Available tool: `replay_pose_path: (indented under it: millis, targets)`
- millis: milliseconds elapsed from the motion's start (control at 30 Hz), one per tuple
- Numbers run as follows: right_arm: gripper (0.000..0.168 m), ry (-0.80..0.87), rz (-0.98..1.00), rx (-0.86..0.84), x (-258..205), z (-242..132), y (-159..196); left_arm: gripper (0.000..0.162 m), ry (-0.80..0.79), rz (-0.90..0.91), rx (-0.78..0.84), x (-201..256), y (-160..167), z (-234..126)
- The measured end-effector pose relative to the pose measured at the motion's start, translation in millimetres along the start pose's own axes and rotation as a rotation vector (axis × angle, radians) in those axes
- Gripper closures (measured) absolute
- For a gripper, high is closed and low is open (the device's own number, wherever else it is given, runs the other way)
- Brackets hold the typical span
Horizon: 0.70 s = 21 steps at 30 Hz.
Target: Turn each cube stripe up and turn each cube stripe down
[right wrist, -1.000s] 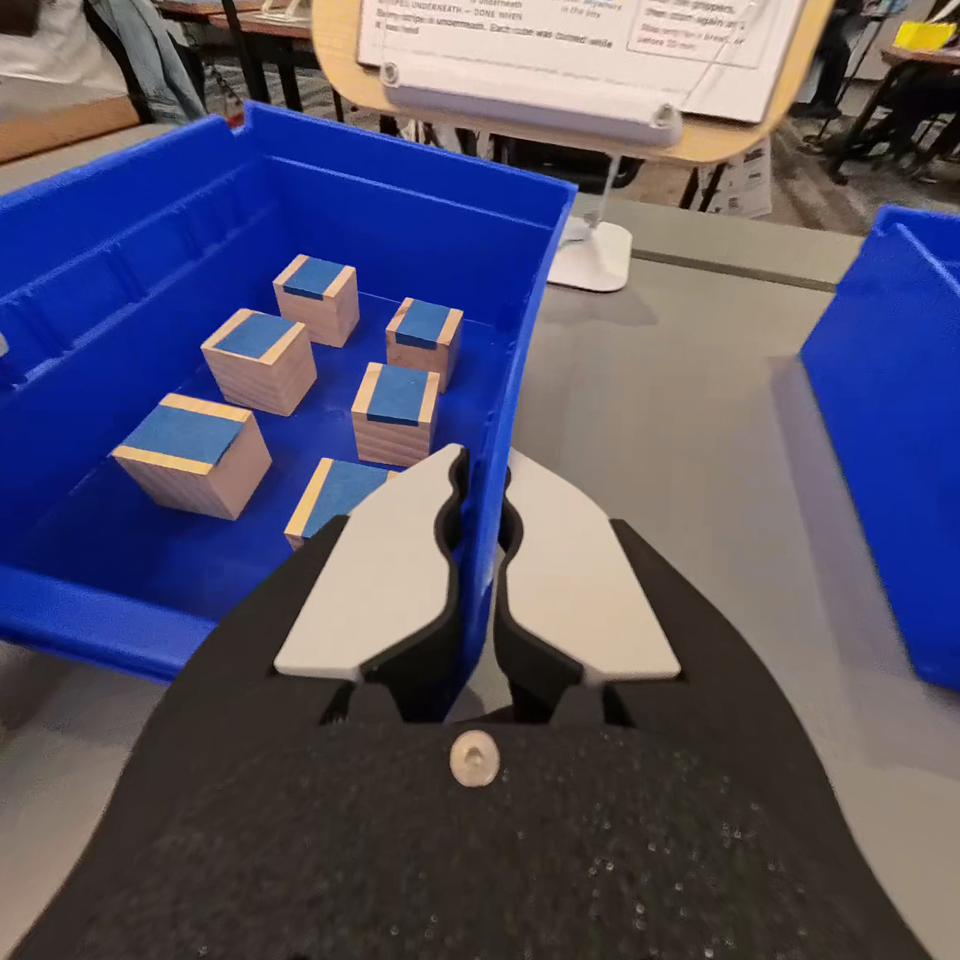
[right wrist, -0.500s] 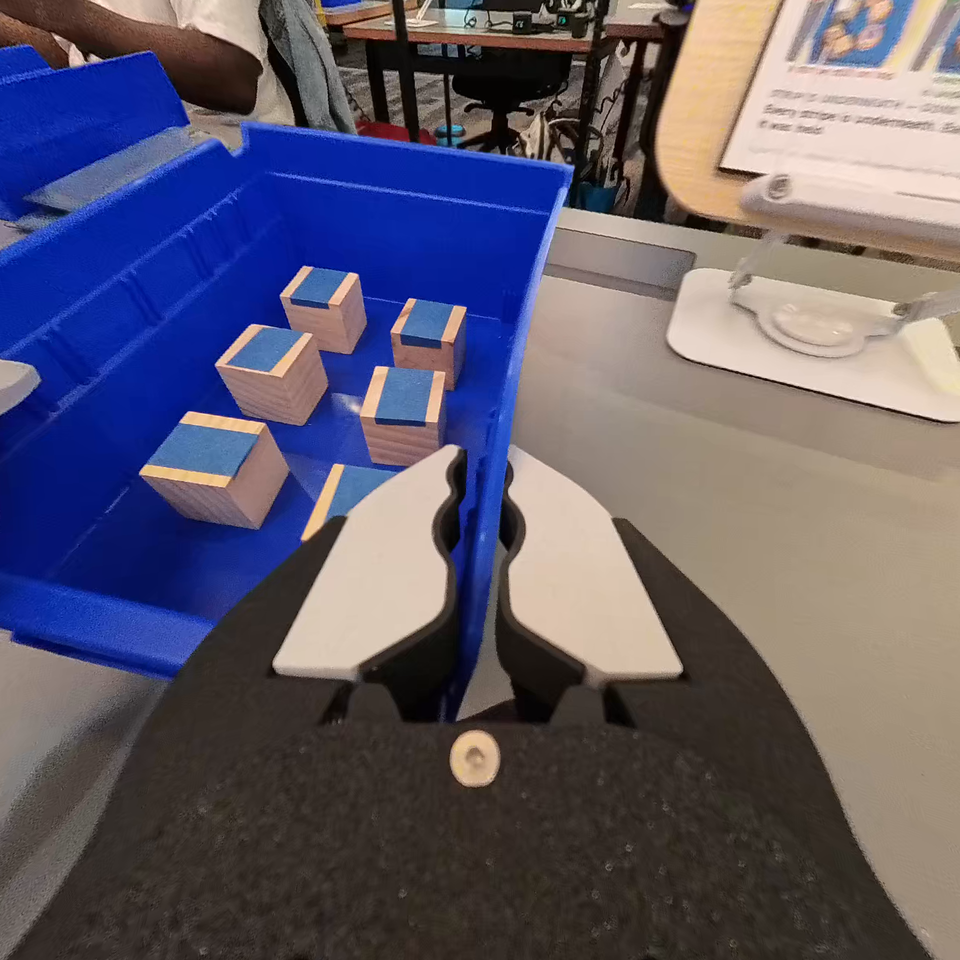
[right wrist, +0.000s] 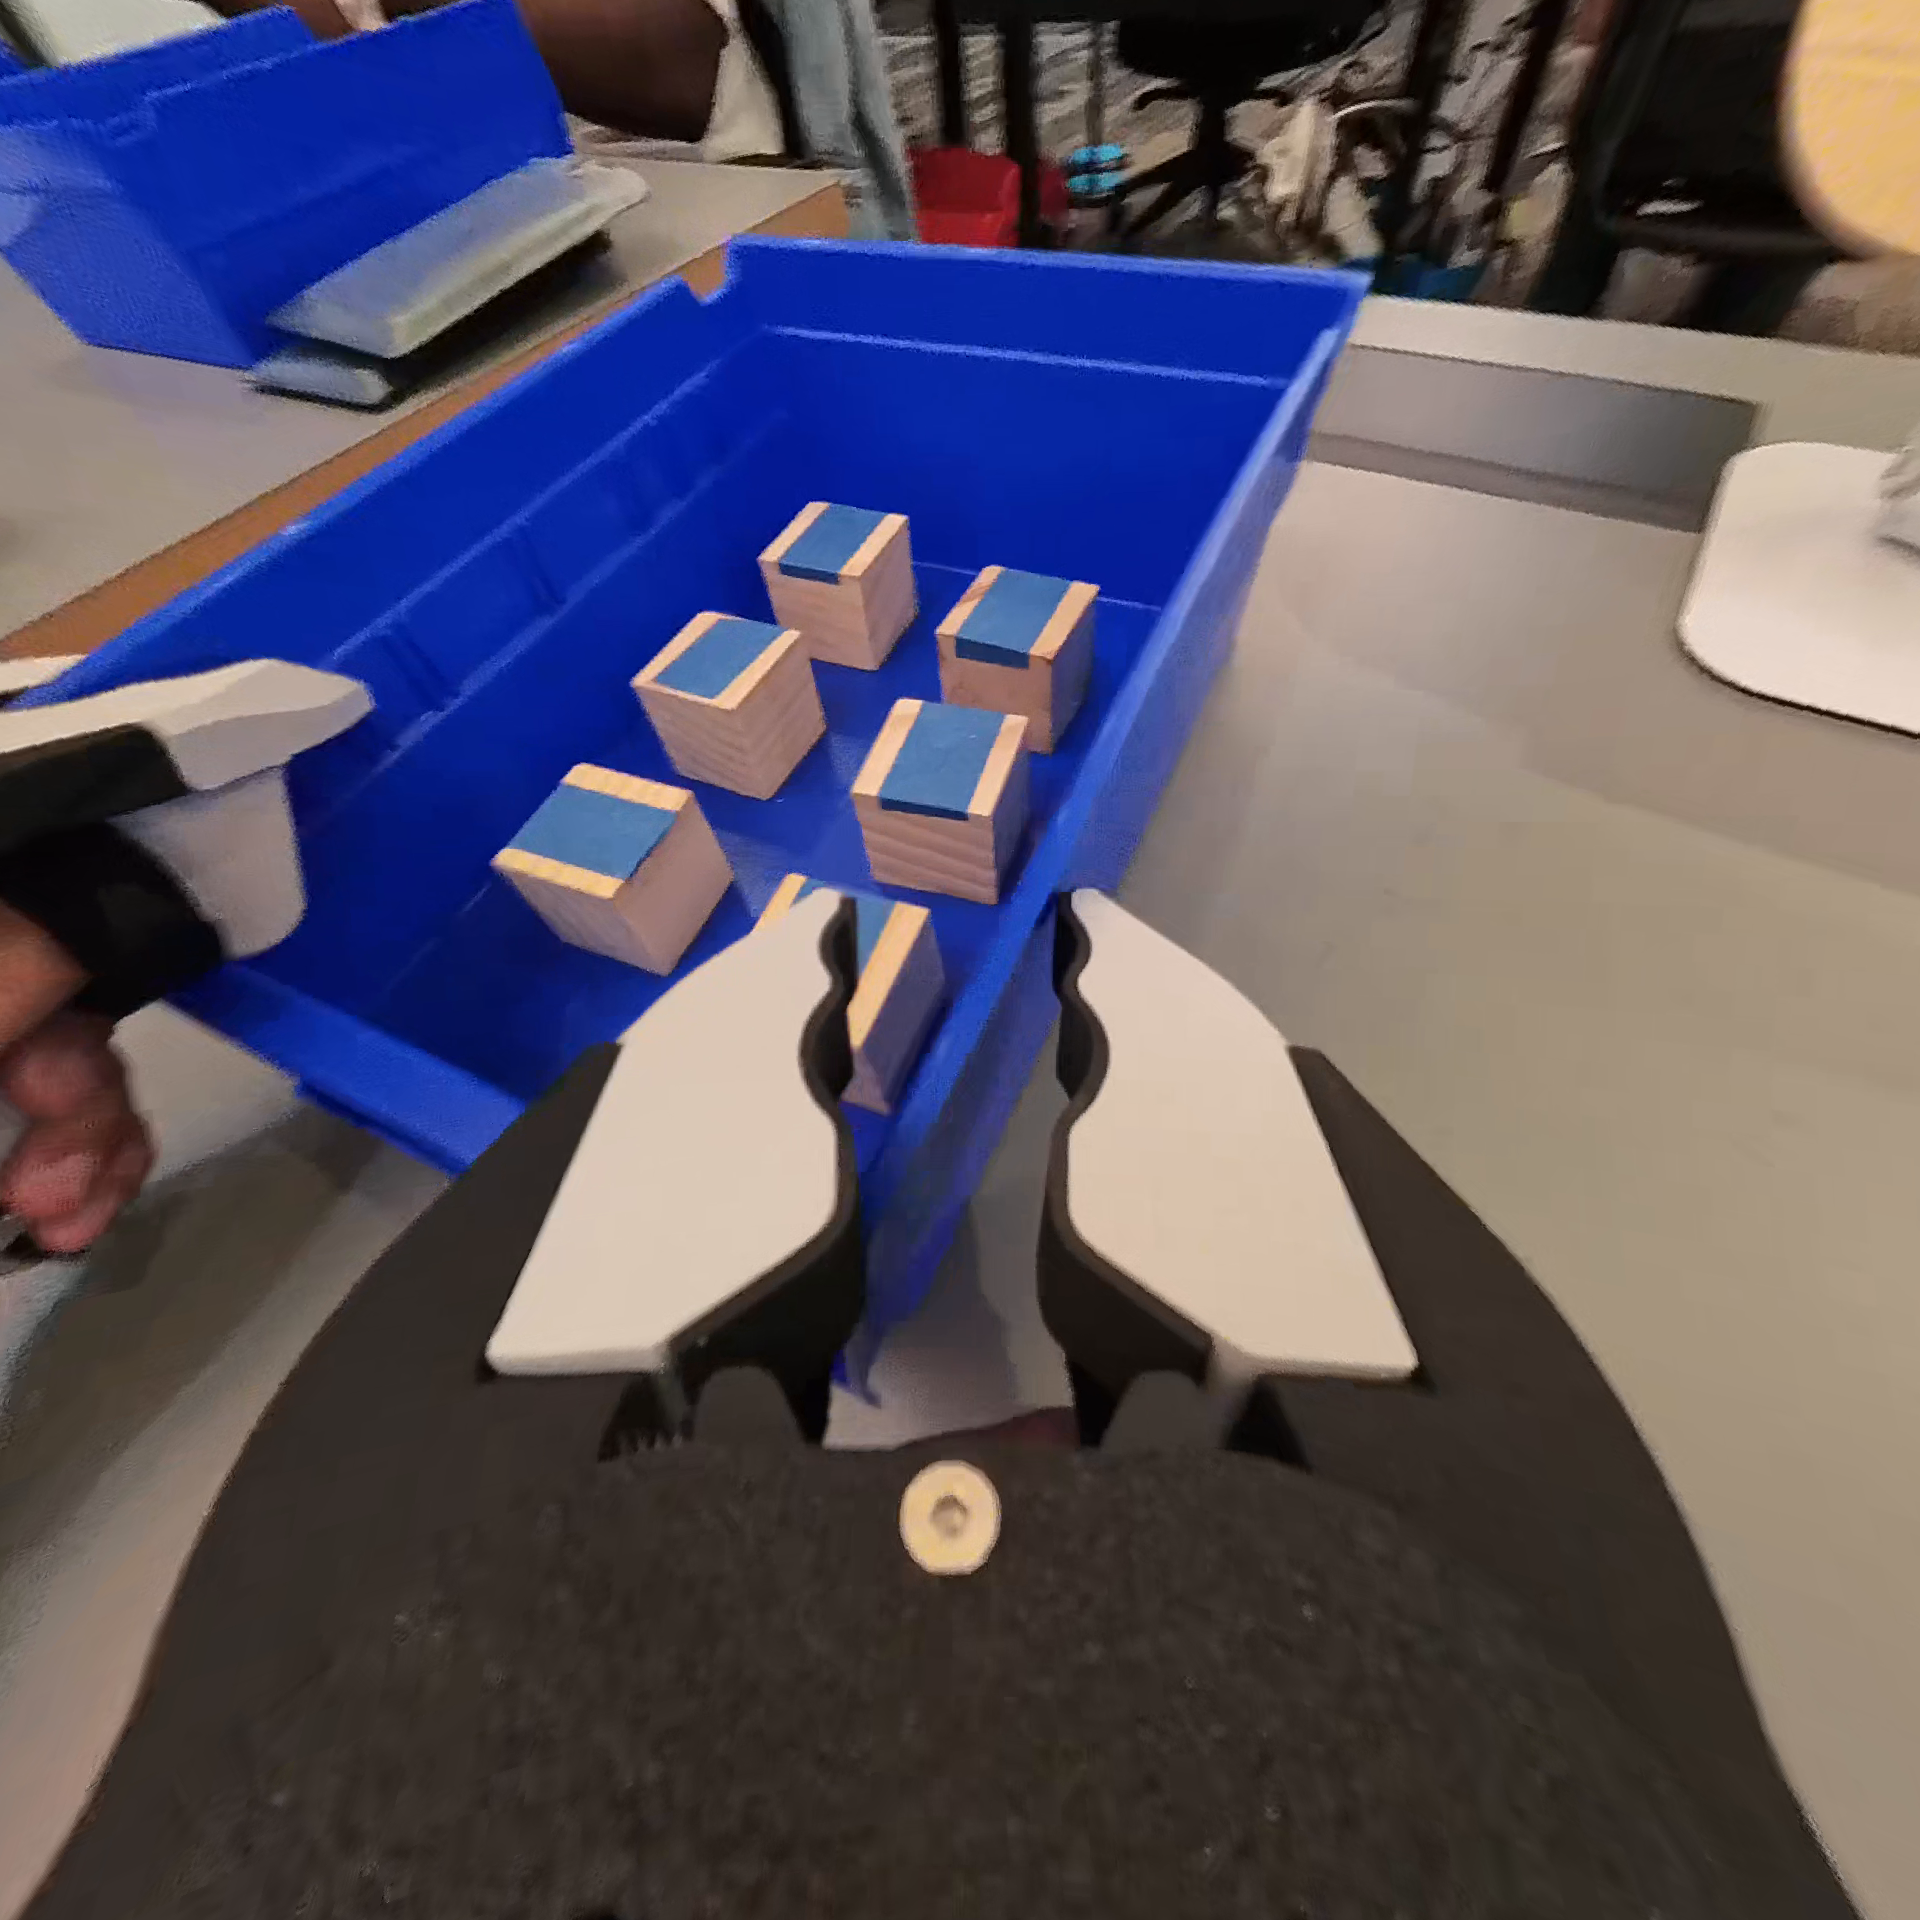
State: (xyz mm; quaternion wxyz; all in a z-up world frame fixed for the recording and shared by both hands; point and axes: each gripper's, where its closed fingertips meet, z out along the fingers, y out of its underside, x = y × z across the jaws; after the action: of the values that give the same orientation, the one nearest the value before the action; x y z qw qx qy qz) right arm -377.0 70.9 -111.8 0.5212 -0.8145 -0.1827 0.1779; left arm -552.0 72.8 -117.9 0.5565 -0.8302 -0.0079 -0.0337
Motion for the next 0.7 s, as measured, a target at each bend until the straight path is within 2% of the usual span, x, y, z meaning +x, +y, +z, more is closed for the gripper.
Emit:
replay_pose_path:
  millis: [67, 133, 200, 300, 400, 500, 600, 700]
  targets:
    - [0.135, -0.124, 0.019, -0.002, -3.7, -17.5, -1.6, 0.134, -0.008, -0.049, 0.008, -5.8, -6.4, -12.2]
    - [0.131, -0.289, 0.015, 0.028, -8.2, -46.3, -4.2, 0.127, -0.029, -0.1, 0.081, -13.7, -25.3, -39.1]
    - [0.122, -0.369, -0.016, -0.011, 5.1, -76.5, 5.2, 0.112, -0.037, -0.118, 0.154, -13.5, -45.4, -69.7]
    - [0.111, -0.438, -0.081, -0.045, 40.6, -121.8, 25.7, 0.102, 0.108, -0.151, 0.167, 29.6, -56.8, -102.5]
    - [0.112, -0.409, -0.19, -0.048, 91.3, -159.2, 49.2, 0.099, 0.286, -0.12, 0.127, 107.2, -45.8, -119.4]
    - [0.124, -0.319, -0.304, 0.019, 143.7, -192.5, 64.7, 0.098, 0.412, -0.065, 0.071, 191.4, -20.6, -126.6]
    - [0.122, -0.184, -0.252, 0.117, 192.2, -222.3, 63.2, 0.098, 0.534, -0.04, 0.024, 270.2, 7.5, -129.3]
    - [0.109, -0.058, -0.178, 0.148, 231.7, -252.5, 70.1, 0.099, 0.549, 0.054, 0.018, 317.6, 32.3, -121.4]
